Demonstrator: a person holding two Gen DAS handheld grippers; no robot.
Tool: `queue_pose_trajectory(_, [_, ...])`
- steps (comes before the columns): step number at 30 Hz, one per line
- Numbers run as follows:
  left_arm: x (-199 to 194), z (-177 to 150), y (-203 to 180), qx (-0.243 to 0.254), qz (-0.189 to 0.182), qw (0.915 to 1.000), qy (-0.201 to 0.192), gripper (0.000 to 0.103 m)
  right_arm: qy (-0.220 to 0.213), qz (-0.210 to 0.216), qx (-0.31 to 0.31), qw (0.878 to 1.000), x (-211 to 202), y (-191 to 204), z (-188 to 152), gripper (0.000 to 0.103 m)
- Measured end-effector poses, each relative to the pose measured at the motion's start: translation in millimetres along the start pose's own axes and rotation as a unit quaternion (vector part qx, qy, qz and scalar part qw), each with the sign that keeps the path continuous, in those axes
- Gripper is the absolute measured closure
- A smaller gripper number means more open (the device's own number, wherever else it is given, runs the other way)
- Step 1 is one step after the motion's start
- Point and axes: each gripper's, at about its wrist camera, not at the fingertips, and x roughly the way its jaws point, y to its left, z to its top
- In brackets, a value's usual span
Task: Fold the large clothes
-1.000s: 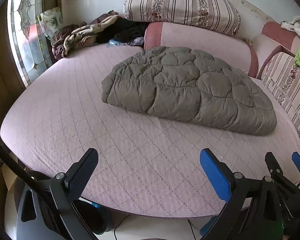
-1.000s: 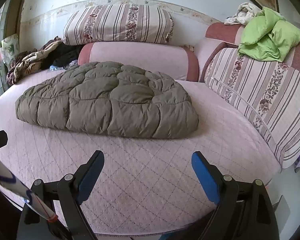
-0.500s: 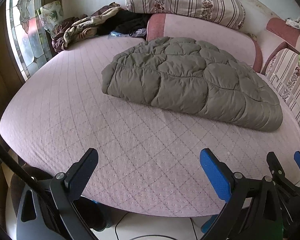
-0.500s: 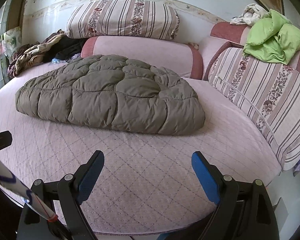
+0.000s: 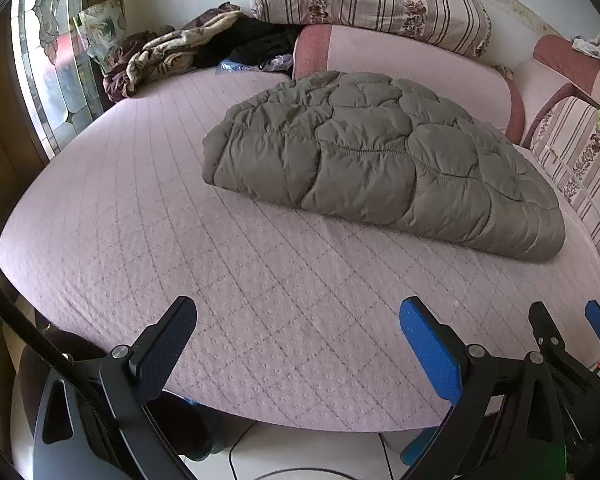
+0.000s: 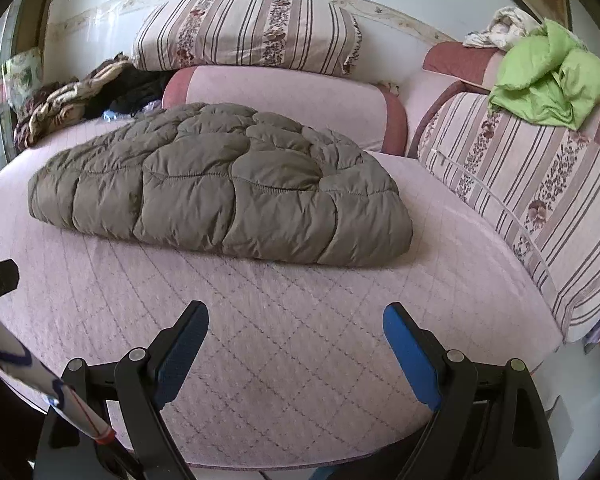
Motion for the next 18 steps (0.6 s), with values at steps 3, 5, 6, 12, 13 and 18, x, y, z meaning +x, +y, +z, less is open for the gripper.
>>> queue_pose_trajectory(3, [1.0,-0.7,0.4,0.001,0.001,1.0,0.003,0.002,0.0,0.001,0.006,1.0,0.5,-0.7,2.8,0.011])
queue_pose_trajectory(5, [1.0,-1.6,2.6,-0.004,-0.001,1.0,0.008,0.002,0.002,0.004,0.009,1.0,0.3,-0.3,4.6,0.011])
queue_pose_trajectory(6, [1.5,-1.9,2.9,-0.005,-0.003,1.0,0.008,0.002,0.003,0.006,0.007,1.0,-0.4,0.8,6.3,0.011])
queue_pose_trajectory(12, [7.5,-4.2,6.3,-0.01,-0.007,0.9998,0.015,0.002,-0.011,0.006,-0.007,1.0,-6.1,9.4,8.1,0.011])
queue_pose_trajectory(13, [8.0,-4.6,7.5,-0.011,-0.009,0.9998,0.016,0.002,-0.011,0.009,-0.008,1.0,-5.9,11.2,8.0,0.011])
queue_pose_trajectory(18, [13.9,-3.9,11.3,-0.015,-0.005,0.9996,0.023,0.002,-0.004,0.018,-0.018,1.0,-1.7,21.6,8.0,0.011])
